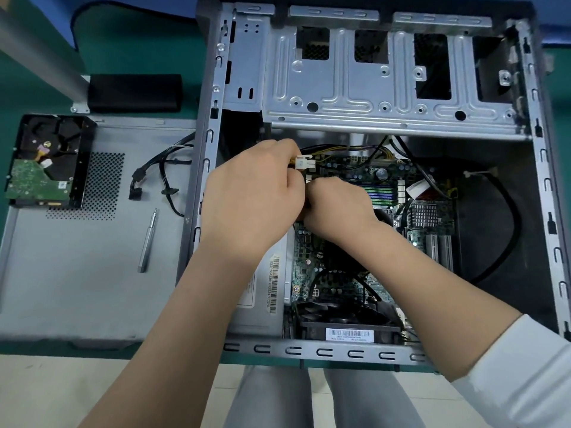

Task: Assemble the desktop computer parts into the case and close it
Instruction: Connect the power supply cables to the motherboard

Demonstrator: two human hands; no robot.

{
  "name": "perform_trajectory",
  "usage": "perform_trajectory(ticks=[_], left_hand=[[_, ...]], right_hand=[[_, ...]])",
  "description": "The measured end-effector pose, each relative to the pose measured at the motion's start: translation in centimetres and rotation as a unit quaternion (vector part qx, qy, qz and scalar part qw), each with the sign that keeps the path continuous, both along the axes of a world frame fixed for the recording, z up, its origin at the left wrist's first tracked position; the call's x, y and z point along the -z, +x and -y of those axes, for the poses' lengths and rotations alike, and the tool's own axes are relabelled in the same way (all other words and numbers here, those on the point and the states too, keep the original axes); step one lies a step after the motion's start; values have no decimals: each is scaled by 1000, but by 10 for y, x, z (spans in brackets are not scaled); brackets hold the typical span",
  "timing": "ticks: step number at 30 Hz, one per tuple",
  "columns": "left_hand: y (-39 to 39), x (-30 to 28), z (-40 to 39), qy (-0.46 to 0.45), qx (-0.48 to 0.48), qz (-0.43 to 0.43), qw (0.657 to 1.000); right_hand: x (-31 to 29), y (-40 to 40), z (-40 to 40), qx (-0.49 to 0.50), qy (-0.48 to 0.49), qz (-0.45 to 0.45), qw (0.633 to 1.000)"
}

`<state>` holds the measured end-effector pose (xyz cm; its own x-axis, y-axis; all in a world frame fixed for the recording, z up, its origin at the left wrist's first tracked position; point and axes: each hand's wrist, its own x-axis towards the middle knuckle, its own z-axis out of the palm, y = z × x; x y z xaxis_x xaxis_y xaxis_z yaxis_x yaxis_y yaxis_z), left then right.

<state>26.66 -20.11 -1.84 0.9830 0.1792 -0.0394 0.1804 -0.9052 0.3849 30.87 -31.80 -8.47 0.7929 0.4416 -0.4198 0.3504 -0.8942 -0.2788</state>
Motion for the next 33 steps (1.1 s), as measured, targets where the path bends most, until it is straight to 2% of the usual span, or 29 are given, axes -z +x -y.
perform_trajectory(ticks=[4,10,13,16,18,21,23,26,28,31,33], left_hand=[[-1,1,0,3,5,1,1000],[-1,-2,0,11,34,6,999],[-2,-2,0,12,29,9,999],[0,-1,1,11,12,13,1000],[0,0,1,9,6,14,1000],[0,0,0,7,4,18,1000],[0,0,0,7,2,17,1000],[0,0,0,6,-4,15,1000],[0,0,1,5,-6,14,1000],[0,0,1,3,-2,14,1000],[0,-1,1,2,2,13,1000]], right_hand=[[-3,2,7,-24,28,-28,999],[-25,8,39,-10,139,-112,984],[-34,0,69,-58,162,-138,975],[-37,-8,95,-118,144,-145,972],[-34,-11,106,-114,150,-123,974],[-32,-13,109,-70,236,-67,967],[-31,-9,106,0,300,-29,954],[-30,3,107,164,365,1,916],[-29,3,108,170,344,36,923],[-28,-9,103,54,211,159,963],[-29,-9,101,62,166,210,961]])
